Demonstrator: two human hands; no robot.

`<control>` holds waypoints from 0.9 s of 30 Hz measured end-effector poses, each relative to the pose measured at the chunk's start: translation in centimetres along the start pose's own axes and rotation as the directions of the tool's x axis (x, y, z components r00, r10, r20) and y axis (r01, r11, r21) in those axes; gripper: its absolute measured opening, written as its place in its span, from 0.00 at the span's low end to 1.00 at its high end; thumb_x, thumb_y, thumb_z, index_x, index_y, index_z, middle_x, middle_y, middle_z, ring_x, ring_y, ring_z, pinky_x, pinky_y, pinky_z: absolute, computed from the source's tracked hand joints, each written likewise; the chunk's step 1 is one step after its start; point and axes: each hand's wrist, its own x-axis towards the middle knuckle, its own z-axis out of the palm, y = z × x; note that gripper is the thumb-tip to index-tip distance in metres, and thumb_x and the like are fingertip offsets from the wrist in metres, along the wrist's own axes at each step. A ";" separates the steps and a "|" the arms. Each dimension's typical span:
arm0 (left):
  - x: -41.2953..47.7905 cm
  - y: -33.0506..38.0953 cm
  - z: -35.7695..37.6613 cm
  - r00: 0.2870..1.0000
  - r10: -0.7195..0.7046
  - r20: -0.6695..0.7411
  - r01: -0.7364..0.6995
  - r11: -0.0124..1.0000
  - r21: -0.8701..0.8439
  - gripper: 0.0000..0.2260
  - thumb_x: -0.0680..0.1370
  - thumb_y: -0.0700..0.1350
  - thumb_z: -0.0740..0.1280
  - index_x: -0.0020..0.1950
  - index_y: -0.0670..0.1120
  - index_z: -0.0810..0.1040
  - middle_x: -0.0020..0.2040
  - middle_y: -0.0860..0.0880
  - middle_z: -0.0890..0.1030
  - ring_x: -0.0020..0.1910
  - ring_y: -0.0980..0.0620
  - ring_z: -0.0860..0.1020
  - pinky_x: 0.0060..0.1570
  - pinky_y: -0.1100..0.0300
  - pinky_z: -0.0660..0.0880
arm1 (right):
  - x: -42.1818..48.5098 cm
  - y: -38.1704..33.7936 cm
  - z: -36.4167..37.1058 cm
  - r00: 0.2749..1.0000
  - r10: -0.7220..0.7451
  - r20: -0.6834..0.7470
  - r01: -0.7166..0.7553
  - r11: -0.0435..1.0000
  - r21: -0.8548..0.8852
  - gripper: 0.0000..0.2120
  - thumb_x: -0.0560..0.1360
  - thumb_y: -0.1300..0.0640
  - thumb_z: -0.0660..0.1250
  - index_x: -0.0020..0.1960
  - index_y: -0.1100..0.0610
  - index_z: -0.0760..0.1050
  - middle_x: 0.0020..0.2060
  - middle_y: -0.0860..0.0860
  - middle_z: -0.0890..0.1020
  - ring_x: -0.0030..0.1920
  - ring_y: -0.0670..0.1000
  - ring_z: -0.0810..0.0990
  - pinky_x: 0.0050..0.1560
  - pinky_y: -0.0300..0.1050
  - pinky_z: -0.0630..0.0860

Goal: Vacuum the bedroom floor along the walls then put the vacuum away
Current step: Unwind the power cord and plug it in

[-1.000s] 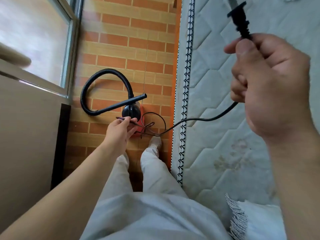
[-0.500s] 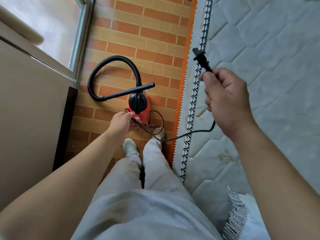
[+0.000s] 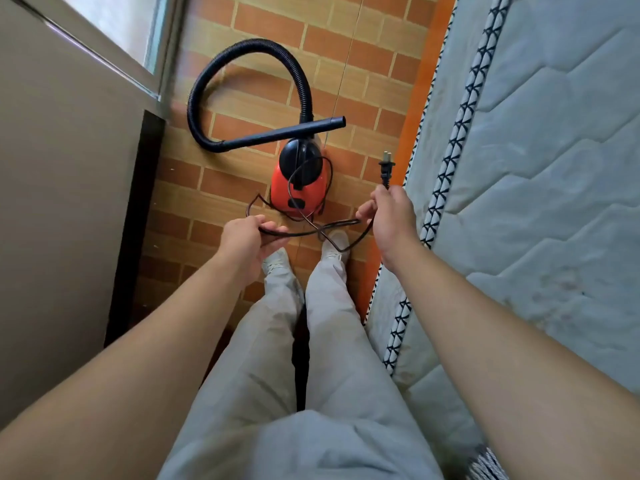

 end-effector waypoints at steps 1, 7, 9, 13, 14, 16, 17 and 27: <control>0.7 0.0 0.1 1.000 -0.011 -0.016 0.011 1.000 -0.013 0.07 0.84 0.34 0.55 0.52 0.39 0.72 0.37 0.45 0.75 0.37 0.45 0.82 0.44 0.48 0.85 | 0.8 0.4 0.3 1.000 0.008 0.001 -0.008 1.000 -0.013 0.11 0.85 0.53 0.53 0.47 0.53 0.70 0.35 0.51 0.80 0.44 0.54 0.81 0.54 0.52 0.74; 3.5 0.8 0.9 0.995 -0.095 -0.009 0.089 0.959 -0.269 0.08 0.84 0.32 0.54 0.50 0.38 0.71 0.37 0.43 0.74 0.40 0.45 0.82 0.47 0.48 0.85 | 4.5 2.1 1.1 0.993 0.118 0.011 -0.117 0.991 -0.072 0.10 0.85 0.54 0.53 0.49 0.55 0.70 0.35 0.52 0.71 0.32 0.52 0.72 0.36 0.47 0.75; 3.8 1.4 1.4 0.993 -0.114 0.025 0.116 0.928 -0.355 0.11 0.84 0.31 0.52 0.47 0.38 0.71 0.38 0.41 0.75 0.41 0.46 0.81 0.54 0.49 0.83 | 5.3 2.5 1.3 0.986 0.167 0.000 -0.166 0.983 -0.084 0.10 0.84 0.55 0.53 0.46 0.53 0.69 0.37 0.52 0.71 0.34 0.52 0.69 0.30 0.45 0.71; 4.8 2.4 1.9 0.977 -0.211 0.043 0.207 0.872 -0.444 0.11 0.85 0.33 0.52 0.48 0.38 0.72 0.42 0.40 0.76 0.42 0.48 0.80 0.35 0.56 0.84 | 5.8 3.1 1.5 0.969 0.242 -0.050 -0.244 0.968 -0.054 0.10 0.83 0.54 0.54 0.45 0.53 0.70 0.37 0.50 0.71 0.35 0.52 0.67 0.36 0.48 0.67; 4.9 2.6 1.9 0.974 -0.225 0.036 0.217 0.872 -0.438 0.12 0.85 0.34 0.52 0.46 0.39 0.72 0.41 0.40 0.76 0.41 0.48 0.79 0.33 0.58 0.83 | 5.8 3.0 1.3 0.968 0.242 -0.071 -0.246 0.967 -0.061 0.10 0.83 0.53 0.54 0.47 0.54 0.71 0.37 0.50 0.71 0.36 0.52 0.68 0.39 0.49 0.68; 4.9 2.8 1.9 0.972 -0.233 0.010 0.221 0.905 -0.364 0.12 0.85 0.34 0.52 0.46 0.39 0.72 0.39 0.42 0.76 0.36 0.50 0.78 0.32 0.61 0.82 | 5.7 2.3 0.7 0.967 0.215 -0.138 -0.228 0.970 -0.082 0.12 0.84 0.52 0.54 0.53 0.56 0.73 0.39 0.49 0.73 0.39 0.52 0.71 0.43 0.50 0.70; 4.9 2.9 1.8 0.974 -0.225 -0.009 0.212 0.930 -0.299 0.12 0.85 0.34 0.52 0.46 0.40 0.72 0.36 0.44 0.75 0.32 0.52 0.77 0.31 0.62 0.81 | 5.8 1.6 0.2 0.967 0.183 -0.176 -0.202 0.975 -0.095 0.12 0.85 0.52 0.54 0.53 0.56 0.74 0.39 0.50 0.73 0.39 0.52 0.72 0.44 0.49 0.71; 3.9 2.7 0.0 0.975 0.220 0.037 -0.200 0.790 0.580 0.11 0.86 0.40 0.54 0.60 0.48 0.75 0.39 0.49 0.74 0.37 0.52 0.73 0.43 0.55 0.74 | 5.1 -11.6 -5.1 0.893 -0.284 -0.349 0.277 0.958 -0.071 0.12 0.83 0.55 0.58 0.40 0.51 0.69 0.34 0.49 0.74 0.31 0.47 0.68 0.31 0.41 0.64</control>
